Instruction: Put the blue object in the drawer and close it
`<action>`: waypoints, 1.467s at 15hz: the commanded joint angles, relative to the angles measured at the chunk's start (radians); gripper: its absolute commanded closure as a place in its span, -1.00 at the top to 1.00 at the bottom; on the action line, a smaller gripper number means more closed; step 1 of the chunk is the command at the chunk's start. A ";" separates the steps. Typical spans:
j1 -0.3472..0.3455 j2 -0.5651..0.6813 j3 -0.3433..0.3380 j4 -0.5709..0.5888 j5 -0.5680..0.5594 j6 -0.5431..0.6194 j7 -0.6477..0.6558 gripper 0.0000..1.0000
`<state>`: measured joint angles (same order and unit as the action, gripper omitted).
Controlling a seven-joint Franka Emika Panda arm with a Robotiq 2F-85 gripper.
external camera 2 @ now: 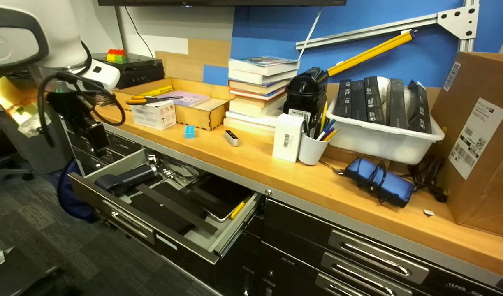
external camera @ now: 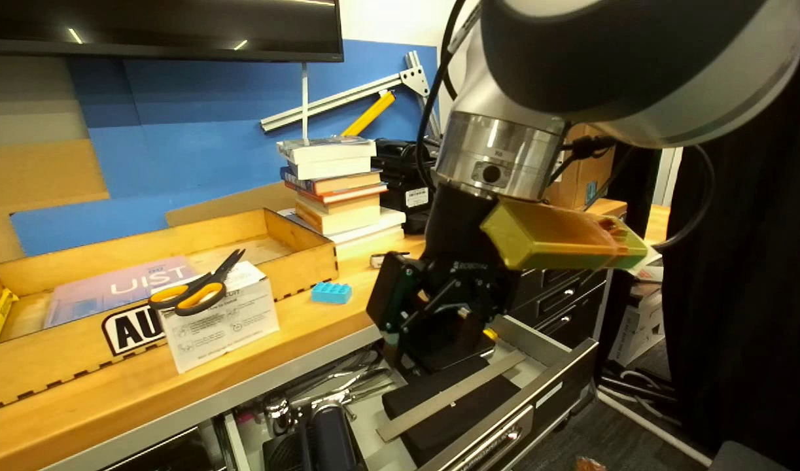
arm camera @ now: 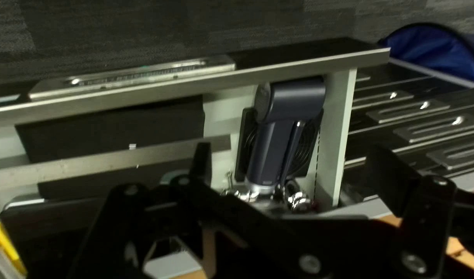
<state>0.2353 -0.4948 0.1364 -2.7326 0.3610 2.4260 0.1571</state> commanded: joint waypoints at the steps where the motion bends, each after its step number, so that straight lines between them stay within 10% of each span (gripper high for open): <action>1: -0.115 0.177 0.091 0.170 -0.160 0.127 0.164 1.00; 7: -0.290 0.454 0.200 0.484 -0.657 0.138 0.530 1.00; 11: -0.187 0.619 0.123 0.644 -0.906 0.079 0.735 1.00; 22: 0.024 0.882 -0.090 0.850 -0.901 0.105 0.768 1.00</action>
<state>0.2114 0.3404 0.1059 -1.9494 -0.5425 2.5335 0.9032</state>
